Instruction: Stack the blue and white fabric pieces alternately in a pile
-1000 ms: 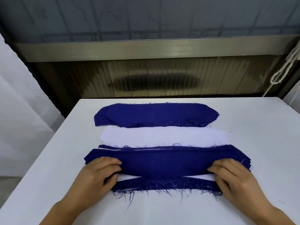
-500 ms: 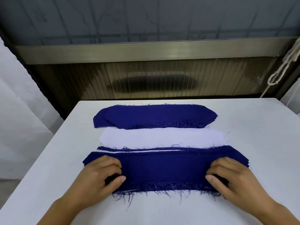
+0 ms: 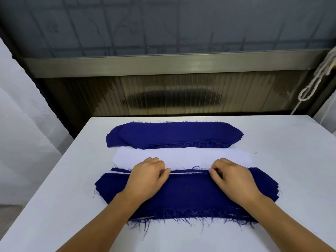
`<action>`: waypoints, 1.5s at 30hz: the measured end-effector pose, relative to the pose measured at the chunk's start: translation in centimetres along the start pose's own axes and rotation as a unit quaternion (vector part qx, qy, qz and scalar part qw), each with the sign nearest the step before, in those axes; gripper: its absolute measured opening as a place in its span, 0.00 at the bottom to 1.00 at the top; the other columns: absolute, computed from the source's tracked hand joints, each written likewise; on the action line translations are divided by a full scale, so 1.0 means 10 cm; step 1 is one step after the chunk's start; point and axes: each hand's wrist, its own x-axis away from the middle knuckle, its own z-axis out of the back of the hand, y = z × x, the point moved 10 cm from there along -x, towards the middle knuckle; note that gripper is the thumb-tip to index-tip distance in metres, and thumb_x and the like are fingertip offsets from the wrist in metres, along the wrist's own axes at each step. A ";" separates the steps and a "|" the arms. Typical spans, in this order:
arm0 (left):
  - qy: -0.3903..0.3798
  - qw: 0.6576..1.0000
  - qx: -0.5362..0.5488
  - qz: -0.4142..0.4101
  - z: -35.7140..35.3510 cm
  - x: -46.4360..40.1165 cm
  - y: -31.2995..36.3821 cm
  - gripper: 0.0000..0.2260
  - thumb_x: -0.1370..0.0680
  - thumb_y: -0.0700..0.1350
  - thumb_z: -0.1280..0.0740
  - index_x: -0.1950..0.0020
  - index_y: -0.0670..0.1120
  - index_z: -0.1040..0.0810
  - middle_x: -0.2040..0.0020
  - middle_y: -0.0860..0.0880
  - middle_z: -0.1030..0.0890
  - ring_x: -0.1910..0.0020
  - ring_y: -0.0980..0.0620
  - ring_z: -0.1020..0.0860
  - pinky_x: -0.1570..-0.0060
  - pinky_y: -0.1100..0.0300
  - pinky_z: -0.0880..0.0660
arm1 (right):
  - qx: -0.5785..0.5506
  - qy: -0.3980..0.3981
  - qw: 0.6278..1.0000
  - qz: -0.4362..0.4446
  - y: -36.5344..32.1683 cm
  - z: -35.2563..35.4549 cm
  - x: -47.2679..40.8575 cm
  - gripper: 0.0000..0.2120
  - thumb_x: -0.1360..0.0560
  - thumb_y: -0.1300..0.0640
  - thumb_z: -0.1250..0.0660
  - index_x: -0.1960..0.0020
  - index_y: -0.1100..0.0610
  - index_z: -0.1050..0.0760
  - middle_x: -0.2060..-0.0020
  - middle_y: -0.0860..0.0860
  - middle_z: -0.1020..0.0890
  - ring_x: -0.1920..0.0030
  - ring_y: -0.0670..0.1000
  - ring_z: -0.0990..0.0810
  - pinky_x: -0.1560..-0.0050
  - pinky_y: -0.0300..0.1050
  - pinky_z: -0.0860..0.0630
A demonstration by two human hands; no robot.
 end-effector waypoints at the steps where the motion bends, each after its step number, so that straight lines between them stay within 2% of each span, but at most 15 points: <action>1: 0.018 1.000 -0.007 -0.002 0.04 0.02 -0.05 0.17 0.23 0.51 0.33 0.68 0.52 0.36 0.69 0.57 0.34 0.68 0.56 0.32 0.68 0.63 0.37 | 0.012 0.004 1.000 -0.005 0.07 0.02 0.01 0.09 0.21 0.45 0.41 0.57 0.46 0.26 0.62 0.42 0.24 0.66 0.44 0.24 0.67 0.39 0.29; 6: 0.016 0.998 -0.058 0.020 0.09 0.00 -0.33 0.19 0.25 0.49 0.30 0.70 0.51 0.37 0.72 0.56 0.33 0.70 0.54 0.32 0.72 0.62 0.38 | 0.072 -0.015 0.997 -0.036 0.36 0.06 -0.05 0.08 0.21 0.45 0.41 0.58 0.44 0.28 0.63 0.41 0.24 0.65 0.43 0.25 0.70 0.35 0.36; 8: 0.021 0.997 -0.061 0.042 0.11 -0.09 -0.43 0.16 0.25 0.49 0.30 0.69 0.50 0.32 0.69 0.55 0.29 0.67 0.54 0.30 0.71 0.61 0.35 | 0.073 -0.011 0.996 -0.051 0.41 0.10 -0.17 0.07 0.22 0.48 0.40 0.59 0.45 0.29 0.66 0.40 0.25 0.67 0.43 0.27 0.72 0.35 0.39; 10: 0.027 0.997 -0.047 0.057 0.12 -0.23 -0.49 0.08 0.24 0.49 0.31 0.62 0.49 0.23 0.62 0.54 0.24 0.62 0.53 0.27 0.65 0.60 0.30 | 0.053 0.016 0.997 -0.046 0.36 0.15 -0.33 0.05 0.22 0.52 0.38 0.58 0.46 0.28 0.66 0.41 0.25 0.67 0.43 0.26 0.71 0.37 0.37; 11: 0.026 0.997 -0.042 0.058 0.11 -0.32 -0.49 0.04 0.24 0.49 0.31 0.56 0.49 0.21 0.57 0.54 0.22 0.58 0.53 0.26 0.62 0.60 0.29 | 0.043 0.029 0.998 -0.038 0.33 0.16 -0.42 0.03 0.23 0.53 0.37 0.55 0.47 0.26 0.62 0.42 0.23 0.65 0.44 0.25 0.70 0.39 0.34; 12: 0.026 0.997 -0.043 0.058 0.10 -0.41 -0.48 0.05 0.23 0.48 0.31 0.49 0.49 0.20 0.52 0.53 0.21 0.55 0.52 0.26 0.58 0.60 0.28 | 0.031 0.038 0.998 -0.028 0.28 0.16 -0.51 0.02 0.23 0.54 0.35 0.52 0.49 0.24 0.58 0.43 0.22 0.61 0.46 0.24 0.67 0.40 0.31; 15: 0.013 0.997 -0.047 0.059 0.00 -0.67 -0.47 0.17 0.23 0.48 0.32 0.34 0.48 0.24 0.37 0.52 0.23 0.41 0.51 0.26 0.42 0.57 0.29 | 0.020 0.043 0.999 -0.013 0.18 0.11 -0.81 0.11 0.24 0.55 0.33 0.42 0.52 0.24 0.47 0.47 0.22 0.49 0.50 0.25 0.54 0.42 0.27; 17: 0.000 0.996 -0.038 0.076 -0.10 -0.76 -0.51 0.21 0.22 0.48 0.34 0.29 0.47 0.28 0.30 0.50 0.28 0.32 0.50 0.30 0.34 0.56 0.34 | 0.008 0.036 0.999 -0.014 0.16 0.04 -0.93 0.16 0.24 0.56 0.33 0.36 0.53 0.26 0.40 0.48 0.24 0.41 0.51 0.26 0.43 0.46 0.27; 19: -0.016 0.995 -0.024 0.091 -0.21 -0.78 -0.57 0.22 0.21 0.49 0.35 0.27 0.47 0.30 0.27 0.50 0.31 0.28 0.50 0.34 0.29 0.56 0.38 | -0.003 0.026 0.999 -0.021 0.19 -0.04 -0.98 0.20 0.24 0.57 0.34 0.32 0.54 0.28 0.35 0.48 0.25 0.35 0.51 0.28 0.35 0.47 0.30; 22: -0.007 0.996 -0.019 0.091 -0.29 -0.73 -0.61 0.18 0.19 0.46 0.38 0.28 0.48 0.28 0.27 0.51 0.30 0.28 0.52 0.33 0.30 0.59 0.39 | -0.002 0.036 0.999 -0.011 0.25 -0.12 -0.97 0.17 0.22 0.59 0.36 0.33 0.55 0.26 0.35 0.49 0.23 0.35 0.51 0.26 0.34 0.44 0.32; 28: 0.039 0.995 -0.038 0.084 -0.23 -0.74 -0.60 0.13 0.18 0.42 0.39 0.35 0.47 0.21 0.33 0.50 0.23 0.34 0.51 0.26 0.36 0.59 0.32 | 0.021 0.079 0.997 -0.001 0.24 -0.08 -0.99 0.13 0.20 0.61 0.40 0.39 0.57 0.20 0.42 0.50 0.19 0.45 0.52 0.21 0.43 0.46 0.25; 32: 0.032 0.993 -0.067 0.094 -0.22 -0.74 -0.59 0.10 0.20 0.38 0.38 0.45 0.46 0.18 0.46 0.50 0.18 0.49 0.50 0.20 0.47 0.57 0.25 | 0.017 0.097 0.995 -0.018 0.26 -0.05 -0.98 0.11 0.20 0.60 0.39 0.44 0.57 0.19 0.48 0.50 0.18 0.52 0.53 0.21 0.49 0.47 0.24; 38: 0.032 0.990 -0.070 0.118 -0.18 -0.74 -0.61 0.10 0.20 0.39 0.39 0.51 0.47 0.18 0.54 0.51 0.18 0.58 0.51 0.22 0.55 0.56 0.24 | 0.013 0.113 0.993 -0.028 0.26 -0.02 -0.97 0.09 0.21 0.61 0.37 0.48 0.56 0.18 0.52 0.50 0.18 0.55 0.52 0.22 0.52 0.47 0.24; 45: 0.054 0.991 -0.024 0.124 -0.16 -0.73 -0.63 0.07 0.20 0.41 0.38 0.51 0.48 0.19 0.53 0.52 0.19 0.58 0.53 0.25 0.57 0.60 0.27 | 0.011 0.113 0.993 -0.038 0.27 -0.01 -0.97 0.07 0.21 0.60 0.37 0.50 0.55 0.20 0.54 0.49 0.20 0.56 0.51 0.24 0.53 0.45 0.25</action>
